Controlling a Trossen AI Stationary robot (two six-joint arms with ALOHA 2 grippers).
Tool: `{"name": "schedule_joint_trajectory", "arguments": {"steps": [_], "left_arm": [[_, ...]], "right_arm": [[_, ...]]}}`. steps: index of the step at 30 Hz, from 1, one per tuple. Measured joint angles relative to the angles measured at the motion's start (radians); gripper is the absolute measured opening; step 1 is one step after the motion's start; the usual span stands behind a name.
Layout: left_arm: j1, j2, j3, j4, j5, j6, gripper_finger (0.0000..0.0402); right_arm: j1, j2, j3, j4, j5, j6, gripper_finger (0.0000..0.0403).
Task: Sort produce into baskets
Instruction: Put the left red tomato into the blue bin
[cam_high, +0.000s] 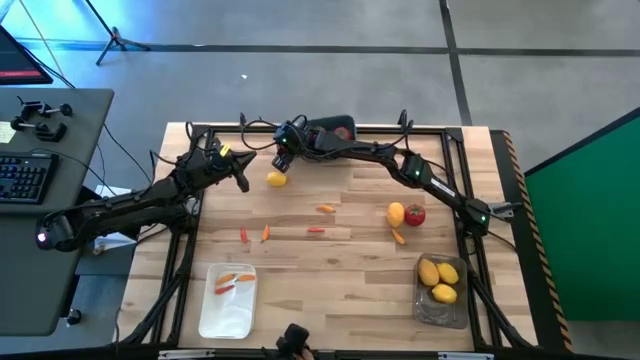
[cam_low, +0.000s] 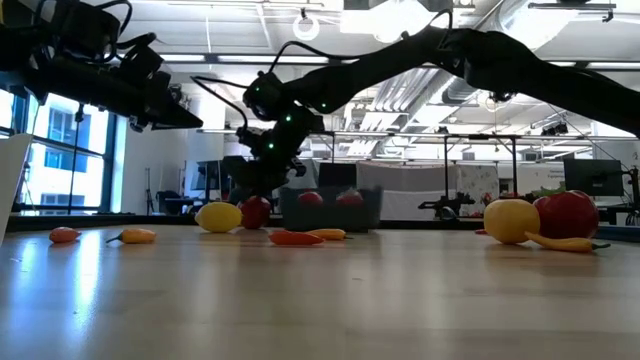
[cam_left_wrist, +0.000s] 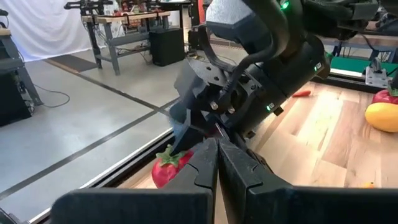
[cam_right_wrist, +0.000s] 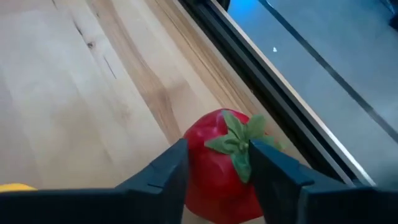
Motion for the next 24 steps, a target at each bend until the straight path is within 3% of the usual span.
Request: {"name": "schedule_joint_trajectory", "arguments": {"steps": [13,20,24], "left_arm": [[0.000,-0.001,0.000,0.003,0.000,0.008,0.0000],[0.000,-0.001,0.000,0.001,-0.006,0.008,0.0000],[0.000,-0.001,0.000,0.000,-0.011,0.008,0.0000]], "right_arm": [[-0.007,0.000,0.000,0.018,-0.002,-0.022,0.0011],[-0.003,-0.015,0.026,-0.026,-0.022,-0.057,0.0000],[-0.005,-0.046,0.030,-0.027,-0.085,-0.042,0.0000]]}}
